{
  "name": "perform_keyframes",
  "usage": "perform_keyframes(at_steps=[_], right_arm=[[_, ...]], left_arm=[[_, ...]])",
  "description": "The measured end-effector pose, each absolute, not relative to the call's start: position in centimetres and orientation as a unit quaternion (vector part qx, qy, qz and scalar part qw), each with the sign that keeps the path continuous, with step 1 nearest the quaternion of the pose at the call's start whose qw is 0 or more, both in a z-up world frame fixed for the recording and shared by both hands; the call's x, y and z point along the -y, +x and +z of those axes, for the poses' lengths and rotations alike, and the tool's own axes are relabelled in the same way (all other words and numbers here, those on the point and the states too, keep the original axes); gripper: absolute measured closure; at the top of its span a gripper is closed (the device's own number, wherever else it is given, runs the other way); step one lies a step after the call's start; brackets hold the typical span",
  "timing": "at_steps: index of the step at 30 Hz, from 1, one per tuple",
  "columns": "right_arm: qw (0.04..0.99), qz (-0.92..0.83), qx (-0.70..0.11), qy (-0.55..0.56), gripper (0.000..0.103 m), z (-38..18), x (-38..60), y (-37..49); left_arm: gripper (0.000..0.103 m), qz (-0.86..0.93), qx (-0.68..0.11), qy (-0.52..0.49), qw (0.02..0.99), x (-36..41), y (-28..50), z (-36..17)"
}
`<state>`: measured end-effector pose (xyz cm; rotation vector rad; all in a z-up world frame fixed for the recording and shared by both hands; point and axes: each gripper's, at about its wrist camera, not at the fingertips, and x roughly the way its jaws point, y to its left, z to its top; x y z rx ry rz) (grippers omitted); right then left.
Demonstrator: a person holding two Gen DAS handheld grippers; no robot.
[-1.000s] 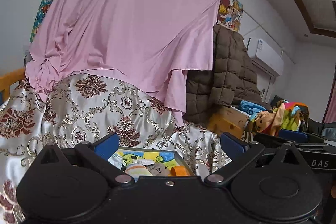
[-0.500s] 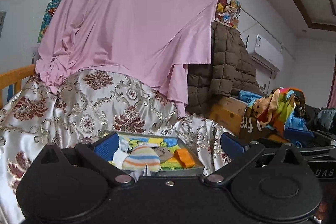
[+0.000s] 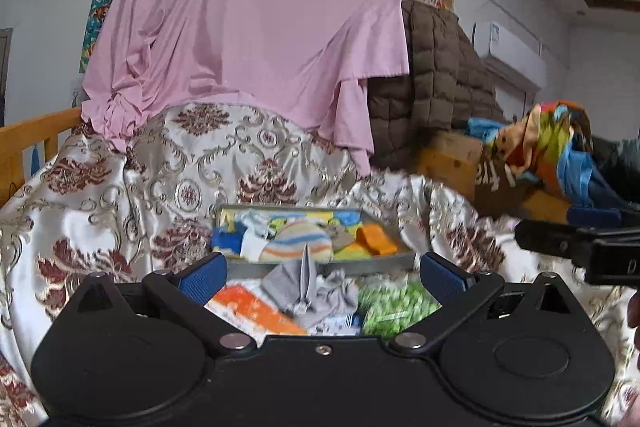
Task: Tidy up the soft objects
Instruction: 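Lower the left tool toward the grey face mask while the right tool approaches the navy striped sock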
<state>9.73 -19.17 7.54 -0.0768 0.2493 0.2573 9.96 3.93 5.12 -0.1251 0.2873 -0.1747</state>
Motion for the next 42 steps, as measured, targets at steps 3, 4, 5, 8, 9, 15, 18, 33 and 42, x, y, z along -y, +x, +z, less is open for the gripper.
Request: perform_keyframes(at_steps=[3,4,5,8,9,15,18,33,42], right_arm=[[0.983,0.119,-0.139,-0.031,0.000,6.2,19.5,9.8],[0.983,0.117,-0.142,-0.031,0.000,5.8,19.6,9.9],[0.982,0.114,-0.145,-0.033,0.000,5.3,19.7,9.9],[0.981,0.109,-0.154,-0.035,0.000,4.0,19.6,9.9],[0.981,0.108,-0.158,-0.034,0.000,3.7,19.6,10.0],[0.976,0.098,-0.188,-0.047,0.000,0.9,19.1,10.7],[0.972,0.096,-0.205,-0.066,0.000,-0.7,18.7,11.0],[0.945,0.138,-0.264,-0.135,0.000,-5.7,16.8,12.0],[0.934,0.189,-0.291,-0.089,0.000,-6.6,16.1,14.7]], left_arm=[[0.001,-0.086,-0.155,-0.058,0.983,-4.0,10.1,3.9],[0.001,-0.085,-0.158,-0.057,0.982,-4.0,10.1,3.5],[0.001,-0.085,-0.162,-0.057,0.981,-4.1,10.2,3.1],[0.001,-0.083,-0.172,-0.054,0.980,-4.2,10.3,2.1],[0.001,-0.085,-0.177,-0.053,0.979,-4.3,10.4,1.6],[0.001,-0.106,-0.210,-0.027,0.972,-3.9,10.9,-0.3],[0.001,-0.109,-0.222,-0.010,0.969,-3.7,11.0,-1.1],[0.001,-0.104,-0.281,0.035,0.953,-2.8,13.2,-3.4],[0.001,-0.111,-0.300,0.046,0.946,-3.2,15.1,-2.6]])
